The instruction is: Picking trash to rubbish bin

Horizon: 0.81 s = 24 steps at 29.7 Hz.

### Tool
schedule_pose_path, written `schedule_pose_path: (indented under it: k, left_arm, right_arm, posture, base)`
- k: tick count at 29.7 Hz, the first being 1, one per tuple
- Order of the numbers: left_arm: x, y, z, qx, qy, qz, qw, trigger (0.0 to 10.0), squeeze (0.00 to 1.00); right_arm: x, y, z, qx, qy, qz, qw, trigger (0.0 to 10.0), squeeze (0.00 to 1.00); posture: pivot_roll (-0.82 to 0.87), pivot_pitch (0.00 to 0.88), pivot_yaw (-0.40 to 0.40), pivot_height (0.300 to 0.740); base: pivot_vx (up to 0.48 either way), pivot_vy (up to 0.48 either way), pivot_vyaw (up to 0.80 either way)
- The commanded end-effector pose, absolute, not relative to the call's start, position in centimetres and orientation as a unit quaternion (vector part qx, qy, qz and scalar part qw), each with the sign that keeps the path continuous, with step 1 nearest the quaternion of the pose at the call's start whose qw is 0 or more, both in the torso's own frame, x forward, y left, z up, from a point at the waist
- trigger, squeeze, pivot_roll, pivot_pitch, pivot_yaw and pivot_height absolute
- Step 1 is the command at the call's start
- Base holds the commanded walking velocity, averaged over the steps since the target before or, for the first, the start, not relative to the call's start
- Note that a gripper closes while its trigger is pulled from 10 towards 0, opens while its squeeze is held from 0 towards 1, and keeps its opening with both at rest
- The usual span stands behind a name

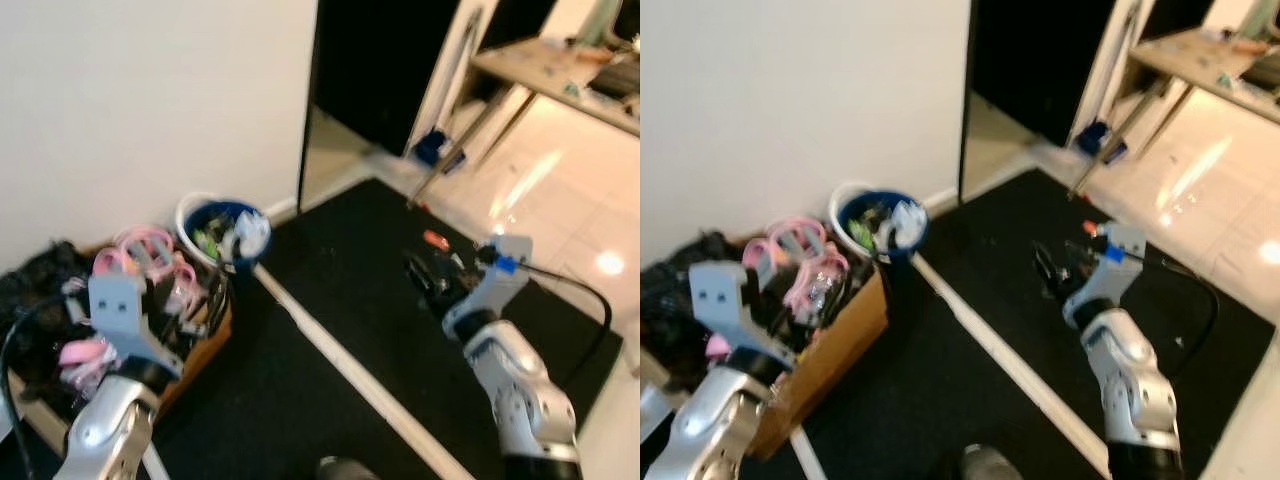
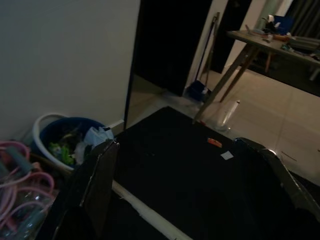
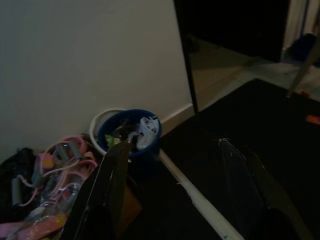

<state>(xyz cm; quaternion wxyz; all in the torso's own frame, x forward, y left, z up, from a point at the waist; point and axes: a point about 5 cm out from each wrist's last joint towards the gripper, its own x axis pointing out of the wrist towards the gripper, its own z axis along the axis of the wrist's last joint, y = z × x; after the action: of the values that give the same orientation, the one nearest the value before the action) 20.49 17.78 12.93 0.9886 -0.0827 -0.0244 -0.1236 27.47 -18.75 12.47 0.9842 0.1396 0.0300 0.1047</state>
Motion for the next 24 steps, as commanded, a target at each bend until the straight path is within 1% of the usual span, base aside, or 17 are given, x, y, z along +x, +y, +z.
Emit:
schedule_pose_path:
  k: [1, 24]
  left_arm:
    - [20.41, 17.69, 12.61, -0.085, -0.014, -0.126, 0.988, 10.0, 0.00]
    - [20.45, 17.67, 12.68, -0.087, -0.015, -0.125, 0.988, 10.0, 0.00]
  right_arm:
    - [27.44, -18.90, 12.51, 0.143, 0.033, 0.104, 0.984, 10.0, 0.00]
    - [27.48, -19.00, 12.53, 0.147, 0.033, 0.104, 0.983, 10.0, 0.00]
  posture:
    - [-0.13, 0.000, -0.020, 0.740]
    - [-0.13, 0.000, -0.024, 0.740]
  base:
    - [0.000, 0.000, -0.80]
    - [0.000, 0.000, -0.80]
